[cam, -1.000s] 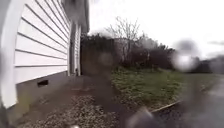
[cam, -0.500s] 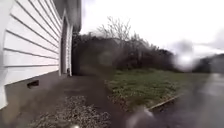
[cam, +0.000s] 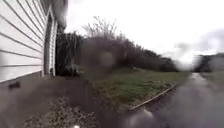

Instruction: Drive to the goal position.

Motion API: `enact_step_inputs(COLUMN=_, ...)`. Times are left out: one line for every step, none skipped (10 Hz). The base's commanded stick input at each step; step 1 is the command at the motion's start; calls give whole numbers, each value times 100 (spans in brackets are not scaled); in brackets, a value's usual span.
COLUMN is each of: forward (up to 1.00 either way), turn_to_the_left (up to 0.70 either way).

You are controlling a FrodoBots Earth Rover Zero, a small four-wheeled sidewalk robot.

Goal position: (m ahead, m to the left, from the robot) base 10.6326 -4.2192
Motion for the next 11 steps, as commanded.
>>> enact_step_inputs(forward=0, turn_to_the_left=-70)
enact_step_inputs(forward=0, turn_to_the_left=-70)
enact_step_inputs(forward=0, turn_to_the_left=-70)
enact_step_inputs(forward=0, turn_to_the_left=-70)
enact_step_inputs(forward=0, turn_to_the_left=-70)
enact_step_inputs(forward=0, turn_to_the_left=-70)
enact_step_inputs(forward=0, turn_to_the_left=-70)
enact_step_inputs(forward=0, turn_to_the_left=-70)
enact_step_inputs(forward=0, turn_to_the_left=-70)
enact_step_inputs(forward=0, turn_to_the_left=-70)
enact_step_inputs(forward=0, turn_to_the_left=-32)
